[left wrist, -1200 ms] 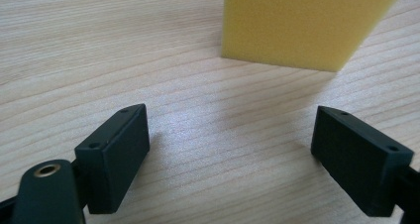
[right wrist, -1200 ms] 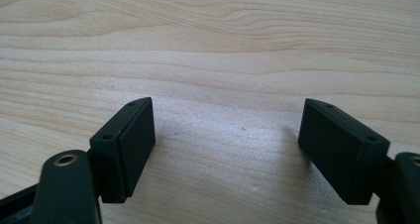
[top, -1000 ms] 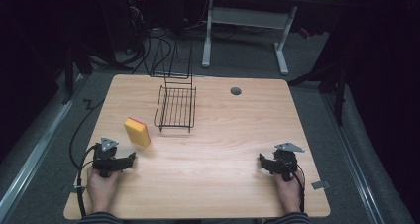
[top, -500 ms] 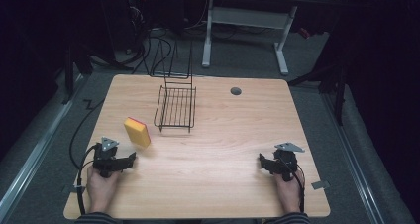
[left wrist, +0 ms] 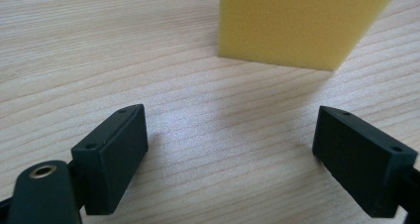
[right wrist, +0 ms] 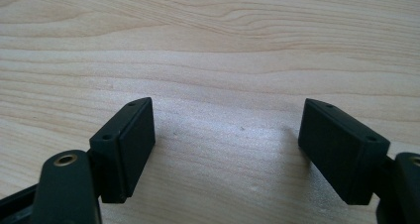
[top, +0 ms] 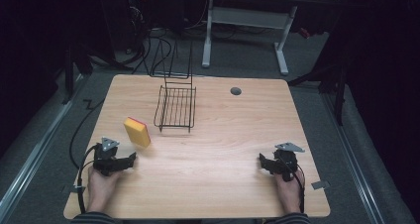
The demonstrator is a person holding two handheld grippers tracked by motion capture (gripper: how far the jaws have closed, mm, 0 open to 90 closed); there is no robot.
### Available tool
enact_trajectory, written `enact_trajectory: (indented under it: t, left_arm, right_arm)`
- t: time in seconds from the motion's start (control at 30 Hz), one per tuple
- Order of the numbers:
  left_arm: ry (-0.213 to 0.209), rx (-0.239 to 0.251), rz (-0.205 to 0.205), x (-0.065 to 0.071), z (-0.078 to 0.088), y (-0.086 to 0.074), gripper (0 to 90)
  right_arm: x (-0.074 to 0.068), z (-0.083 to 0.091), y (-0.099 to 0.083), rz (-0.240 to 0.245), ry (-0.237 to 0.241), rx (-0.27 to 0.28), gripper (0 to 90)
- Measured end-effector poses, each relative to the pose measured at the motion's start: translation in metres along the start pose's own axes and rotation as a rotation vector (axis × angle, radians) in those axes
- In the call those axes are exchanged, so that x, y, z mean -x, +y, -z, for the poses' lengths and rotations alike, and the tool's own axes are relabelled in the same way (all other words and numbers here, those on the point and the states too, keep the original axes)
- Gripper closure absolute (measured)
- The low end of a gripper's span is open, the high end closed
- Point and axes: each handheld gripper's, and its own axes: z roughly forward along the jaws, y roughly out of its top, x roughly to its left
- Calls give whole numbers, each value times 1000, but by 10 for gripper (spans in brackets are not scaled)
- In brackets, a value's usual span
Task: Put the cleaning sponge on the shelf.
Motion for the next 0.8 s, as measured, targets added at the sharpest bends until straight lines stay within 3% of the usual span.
enact_trajectory:
  t: [0.23,0.8]
  left_arm:
    - [-5,-1,-5,2,1,-1,147]
    - [-81,45,25,2,12,-4,43]
  right_arm:
    - [0,0,0,-4,3,-1,223]
    - [0,1,0,-1,3,-3,223]
